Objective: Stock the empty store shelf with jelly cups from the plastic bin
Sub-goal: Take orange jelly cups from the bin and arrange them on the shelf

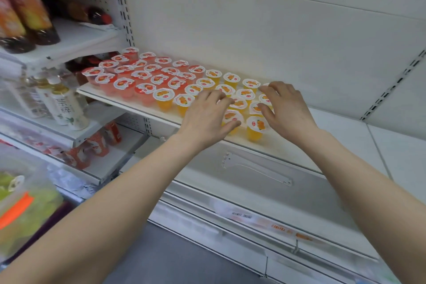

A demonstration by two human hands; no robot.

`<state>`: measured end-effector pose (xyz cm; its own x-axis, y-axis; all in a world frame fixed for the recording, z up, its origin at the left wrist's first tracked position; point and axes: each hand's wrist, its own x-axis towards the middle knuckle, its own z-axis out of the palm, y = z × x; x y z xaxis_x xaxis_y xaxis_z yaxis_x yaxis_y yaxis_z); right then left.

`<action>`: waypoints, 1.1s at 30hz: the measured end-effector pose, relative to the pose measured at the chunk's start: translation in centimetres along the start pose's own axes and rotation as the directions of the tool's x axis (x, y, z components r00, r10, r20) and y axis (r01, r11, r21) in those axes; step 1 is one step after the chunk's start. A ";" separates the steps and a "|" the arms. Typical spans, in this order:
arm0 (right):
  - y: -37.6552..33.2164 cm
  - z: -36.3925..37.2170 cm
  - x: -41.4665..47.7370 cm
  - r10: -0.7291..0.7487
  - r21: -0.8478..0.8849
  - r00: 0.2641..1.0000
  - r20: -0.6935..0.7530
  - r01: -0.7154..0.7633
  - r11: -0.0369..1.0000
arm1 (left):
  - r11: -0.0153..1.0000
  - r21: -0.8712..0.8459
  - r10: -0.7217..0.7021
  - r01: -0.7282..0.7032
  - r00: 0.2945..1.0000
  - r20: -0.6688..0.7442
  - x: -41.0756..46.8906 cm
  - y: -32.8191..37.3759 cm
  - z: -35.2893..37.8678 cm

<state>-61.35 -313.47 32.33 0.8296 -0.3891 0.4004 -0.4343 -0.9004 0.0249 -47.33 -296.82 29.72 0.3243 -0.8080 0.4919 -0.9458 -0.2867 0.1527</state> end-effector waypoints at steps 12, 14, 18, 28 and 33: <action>-18.8 2.2 3.3 -0.230 0.075 0.971 -0.071 0.235 0.969 | 0.986 0.098 -0.130 0.139 0.988 -0.086 -10.8 -15.4 -8.4; -22.8 3.2 4.0 -0.279 0.097 0.958 -0.070 0.284 0.954 | 0.976 0.113 -0.178 0.187 0.980 -0.086 -13.5 -18.5 -9.7; -30.8 5.6 4.8 -0.365 0.145 0.929 -0.053 0.369 0.918 | 0.946 0.132 -0.287 0.297 0.953 -0.092 -19.3 -24.3 -11.8; -47.7 13.3 5.5 -0.631 0.310 0.774 0.054 0.588 0.747 | 0.750 0.168 -0.639 0.639 0.767 -0.064 -34.8 -35.9 -14.0; -54.2 18.2 7.4 -0.757 0.403 0.647 0.092 0.671 0.623 | 0.573 0.163 -0.808 0.803 0.587 -0.052 -41.3 -39.8 -13.7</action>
<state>-25.31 -271.07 17.23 0.8978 0.4118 0.1561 0.4276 -0.9000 -0.0848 -23.36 -244.96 15.07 0.9536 -0.2159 0.2097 -0.2785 -0.8973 0.3424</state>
